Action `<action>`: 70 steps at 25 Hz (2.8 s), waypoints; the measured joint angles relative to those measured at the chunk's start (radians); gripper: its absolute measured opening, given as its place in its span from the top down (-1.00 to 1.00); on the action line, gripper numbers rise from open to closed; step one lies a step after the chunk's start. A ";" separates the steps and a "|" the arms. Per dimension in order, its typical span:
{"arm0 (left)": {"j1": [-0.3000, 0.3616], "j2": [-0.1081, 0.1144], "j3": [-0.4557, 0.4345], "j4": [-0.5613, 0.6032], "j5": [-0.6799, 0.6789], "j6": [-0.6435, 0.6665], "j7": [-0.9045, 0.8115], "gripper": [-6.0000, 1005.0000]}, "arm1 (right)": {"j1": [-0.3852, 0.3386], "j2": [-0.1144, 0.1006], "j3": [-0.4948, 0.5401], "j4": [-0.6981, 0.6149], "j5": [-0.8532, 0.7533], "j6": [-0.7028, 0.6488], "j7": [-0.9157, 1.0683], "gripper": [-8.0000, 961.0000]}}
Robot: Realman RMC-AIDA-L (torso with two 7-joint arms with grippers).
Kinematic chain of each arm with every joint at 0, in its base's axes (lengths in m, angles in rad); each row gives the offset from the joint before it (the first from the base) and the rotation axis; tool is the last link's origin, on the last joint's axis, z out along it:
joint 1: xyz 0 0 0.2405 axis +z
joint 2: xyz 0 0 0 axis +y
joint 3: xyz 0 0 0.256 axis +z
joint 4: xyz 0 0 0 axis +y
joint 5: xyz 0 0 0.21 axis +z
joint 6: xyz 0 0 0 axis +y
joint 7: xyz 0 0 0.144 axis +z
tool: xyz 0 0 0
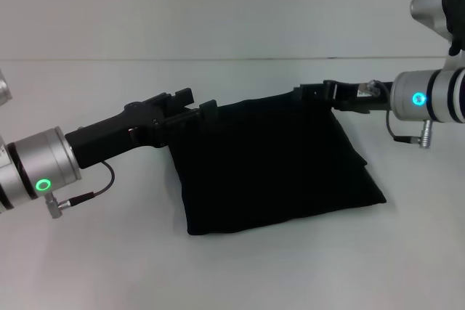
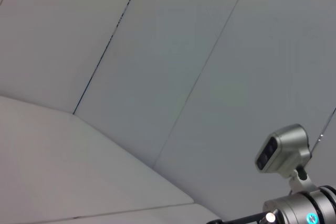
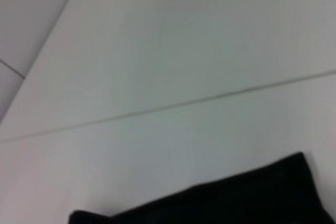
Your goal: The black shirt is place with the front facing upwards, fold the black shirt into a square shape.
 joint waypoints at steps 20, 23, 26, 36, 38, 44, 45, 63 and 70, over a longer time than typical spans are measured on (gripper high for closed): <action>0.002 -0.002 -0.002 -0.008 -0.004 -0.037 -0.007 -0.59 | -0.009 -0.032 -0.015 0.013 0.144 0.024 -0.100 -0.55; 0.005 -0.003 -0.003 -0.009 -0.004 -0.035 -0.009 -0.59 | -0.012 -0.053 -0.016 0.011 0.041 0.012 -0.025 -0.55; 0.007 -0.003 -0.009 -0.010 -0.008 -0.038 -0.009 -0.60 | -0.014 -0.065 -0.016 0.007 -0.016 -0.021 -0.003 -0.53; 0.007 -0.003 -0.010 -0.009 -0.018 -0.066 -0.011 -0.60 | -0.030 -0.050 -0.018 -0.052 -0.022 -0.059 -0.016 -0.46; 0.007 -0.003 -0.010 -0.009 -0.021 -0.076 -0.011 -0.60 | -0.030 -0.047 -0.022 -0.052 -0.022 -0.051 -0.020 -0.45; 0.004 -0.001 -0.010 -0.009 -0.036 -0.103 -0.014 -0.60 | -0.046 -0.040 -0.016 -0.085 -0.017 -0.064 -0.042 -0.34; 0.003 0.000 -0.010 -0.010 -0.037 -0.107 -0.018 -0.60 | -0.049 -0.040 -0.016 -0.091 -0.016 -0.078 -0.049 -0.26; 0.010 -0.006 -0.004 -0.014 -0.084 -0.126 -0.046 -0.60 | -0.037 0.044 -0.174 -0.064 -0.023 0.091 -0.184 0.98; 0.012 -0.008 -0.001 -0.017 -0.076 -0.159 -0.059 -0.60 | -0.037 0.060 -0.220 -0.040 -0.022 0.270 -0.195 0.93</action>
